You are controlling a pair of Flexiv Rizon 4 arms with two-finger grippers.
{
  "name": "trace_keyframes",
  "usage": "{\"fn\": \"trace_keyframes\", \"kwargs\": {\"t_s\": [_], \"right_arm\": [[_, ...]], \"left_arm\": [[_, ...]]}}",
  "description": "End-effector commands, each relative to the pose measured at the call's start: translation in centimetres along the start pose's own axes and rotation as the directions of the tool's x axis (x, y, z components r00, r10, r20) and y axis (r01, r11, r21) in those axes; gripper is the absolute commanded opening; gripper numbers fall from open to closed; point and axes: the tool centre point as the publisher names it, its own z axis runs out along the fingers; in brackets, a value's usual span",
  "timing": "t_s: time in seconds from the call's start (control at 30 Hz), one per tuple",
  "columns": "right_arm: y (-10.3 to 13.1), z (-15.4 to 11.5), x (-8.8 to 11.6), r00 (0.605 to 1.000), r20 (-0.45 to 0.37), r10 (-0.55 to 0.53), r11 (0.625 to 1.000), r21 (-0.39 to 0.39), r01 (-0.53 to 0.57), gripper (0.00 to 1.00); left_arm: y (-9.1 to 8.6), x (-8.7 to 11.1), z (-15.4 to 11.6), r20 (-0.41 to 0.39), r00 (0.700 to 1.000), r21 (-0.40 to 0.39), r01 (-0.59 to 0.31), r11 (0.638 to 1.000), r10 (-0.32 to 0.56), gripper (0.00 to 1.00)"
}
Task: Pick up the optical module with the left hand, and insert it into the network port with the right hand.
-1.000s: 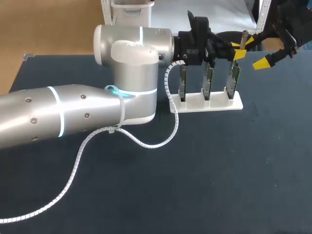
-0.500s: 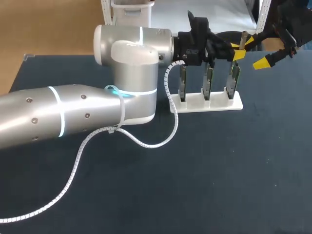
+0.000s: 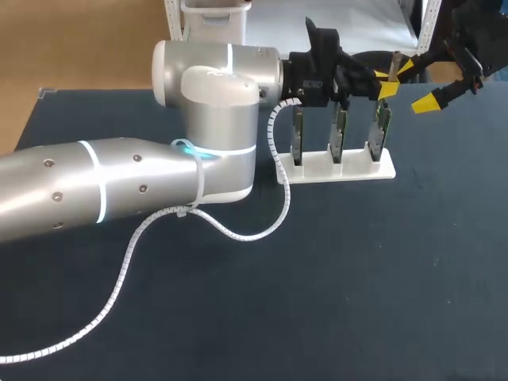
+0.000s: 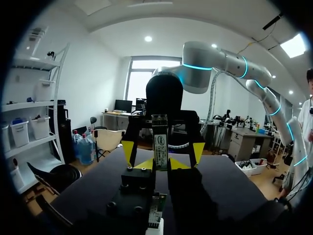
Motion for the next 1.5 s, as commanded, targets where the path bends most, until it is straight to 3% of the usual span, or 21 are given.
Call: {"fn": "trace_keyframes", "kwargs": {"t_s": [0.03,1.3,1.5], "right_arm": [[0.2,0.0,0.0,1.000,0.000,0.000,1.000,0.006,0.000,1.00],[0.2,0.0,0.0,1.000,0.000,0.000,1.000,0.006,0.000,1.00],[-0.7,-0.8,-1.3,0.999,0.046,0.015,0.998,0.063,-0.018,1.00]], "left_arm": [[0.0,0.0,0.1,0.002,1.000,-0.008,-0.002,1.000,0.002,0.00],[0.1,0.4,0.0,-0.018,1.000,-0.012,0.023,1.000,-0.023,0.00],[0.1,0.4,0.0,-0.018,1.000,-0.012,0.023,1.000,-0.023,0.00]]}}
